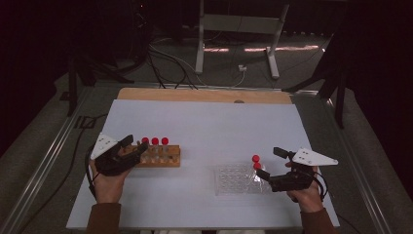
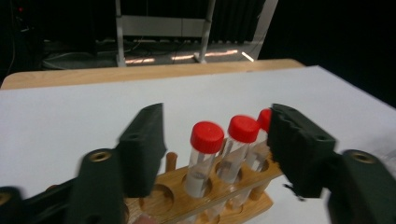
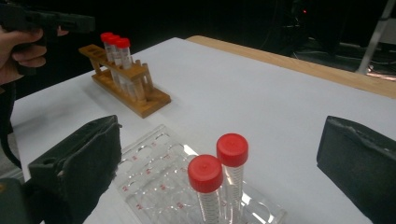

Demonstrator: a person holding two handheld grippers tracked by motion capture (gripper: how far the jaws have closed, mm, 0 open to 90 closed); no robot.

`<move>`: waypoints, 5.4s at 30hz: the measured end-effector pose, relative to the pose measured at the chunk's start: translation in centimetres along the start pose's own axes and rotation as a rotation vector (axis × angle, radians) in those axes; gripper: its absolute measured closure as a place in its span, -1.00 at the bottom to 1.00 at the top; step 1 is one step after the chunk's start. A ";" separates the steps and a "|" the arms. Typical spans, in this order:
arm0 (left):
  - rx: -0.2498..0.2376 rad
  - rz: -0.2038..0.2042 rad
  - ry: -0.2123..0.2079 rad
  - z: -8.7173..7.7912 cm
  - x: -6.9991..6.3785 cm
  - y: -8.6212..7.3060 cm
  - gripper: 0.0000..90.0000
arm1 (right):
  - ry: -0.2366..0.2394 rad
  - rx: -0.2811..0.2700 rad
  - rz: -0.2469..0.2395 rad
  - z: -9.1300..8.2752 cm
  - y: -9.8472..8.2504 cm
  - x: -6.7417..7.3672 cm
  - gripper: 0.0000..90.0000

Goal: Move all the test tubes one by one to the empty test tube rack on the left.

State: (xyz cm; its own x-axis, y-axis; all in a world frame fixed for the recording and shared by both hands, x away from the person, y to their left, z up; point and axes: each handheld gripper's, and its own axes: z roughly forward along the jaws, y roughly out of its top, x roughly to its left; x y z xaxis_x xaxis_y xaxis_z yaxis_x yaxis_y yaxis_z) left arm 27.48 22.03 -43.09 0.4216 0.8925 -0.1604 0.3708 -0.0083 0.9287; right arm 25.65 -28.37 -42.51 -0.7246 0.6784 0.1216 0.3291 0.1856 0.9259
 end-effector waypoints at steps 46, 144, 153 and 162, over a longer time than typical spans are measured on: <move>0.024 -0.020 0.017 -0.1 -1.4 -0.9 -0.99 | 0.002 0.137 -0.118 2.1 -4.7 0.1 0.58; 0.102 0.217 -0.492 7.0 -19.7 5.1 -0.64 | 0.068 0.081 -0.074 2.6 1.5 3.6 0.64; 0.125 0.249 -0.570 8.2 -21.7 4.4 -0.12 | 0.080 0.084 -0.076 2.9 1.5 4.0 0.64; 0.149 0.274 -0.587 8.9 -22.5 3.9 0.55 | 0.087 0.084 -0.076 3.0 1.5 4.1 0.64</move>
State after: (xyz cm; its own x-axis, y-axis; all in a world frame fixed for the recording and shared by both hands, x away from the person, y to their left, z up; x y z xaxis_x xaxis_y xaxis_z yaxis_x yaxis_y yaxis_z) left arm 26.79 -2.05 -38.81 0.8820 0.4558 -0.1199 0.2787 -0.2993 0.9125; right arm 24.93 -23.16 -41.71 -0.7981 0.5963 0.0864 0.3185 0.2957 0.9006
